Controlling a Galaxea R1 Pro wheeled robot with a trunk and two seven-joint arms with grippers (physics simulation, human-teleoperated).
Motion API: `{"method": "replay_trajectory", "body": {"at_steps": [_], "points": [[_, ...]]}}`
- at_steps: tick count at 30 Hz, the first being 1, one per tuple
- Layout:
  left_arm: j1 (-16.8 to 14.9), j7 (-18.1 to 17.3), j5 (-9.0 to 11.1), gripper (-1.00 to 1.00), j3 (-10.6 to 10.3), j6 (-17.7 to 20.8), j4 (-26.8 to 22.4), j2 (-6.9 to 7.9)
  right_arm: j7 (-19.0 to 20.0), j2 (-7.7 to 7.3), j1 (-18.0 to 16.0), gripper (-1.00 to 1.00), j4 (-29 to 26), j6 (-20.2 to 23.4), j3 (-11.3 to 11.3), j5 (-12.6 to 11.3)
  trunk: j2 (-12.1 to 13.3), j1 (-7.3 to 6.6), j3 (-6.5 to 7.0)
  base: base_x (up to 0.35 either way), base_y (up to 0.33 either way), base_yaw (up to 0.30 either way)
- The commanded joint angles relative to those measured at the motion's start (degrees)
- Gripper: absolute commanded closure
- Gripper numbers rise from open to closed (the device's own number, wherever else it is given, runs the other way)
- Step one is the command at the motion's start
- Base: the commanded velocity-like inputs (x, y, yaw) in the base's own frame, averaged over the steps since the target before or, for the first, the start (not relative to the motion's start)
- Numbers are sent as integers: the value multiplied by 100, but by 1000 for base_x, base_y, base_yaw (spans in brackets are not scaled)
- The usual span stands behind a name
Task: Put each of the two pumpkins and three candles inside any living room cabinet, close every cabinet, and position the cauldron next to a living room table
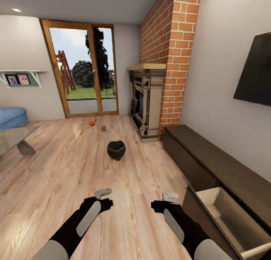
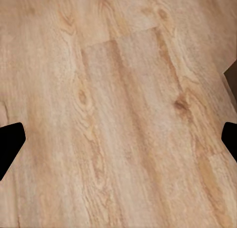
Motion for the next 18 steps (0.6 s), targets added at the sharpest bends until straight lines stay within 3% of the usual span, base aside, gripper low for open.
{"method": "replay_trajectory", "body": {"at_steps": [1, 18], "points": [[-6, 59, 59, -100, -26, 2, -8, 7, -57, -4, -4, -100, -10, 12, 23, -60, -3, 3, -6, 322, 0, 275], [-7, 60, 58, -100, -26, -2, 35, 33, -57, -12, -4, -100, -10, 12, 15, -76, -3, 3, -6, 331, 0, 275]]}}
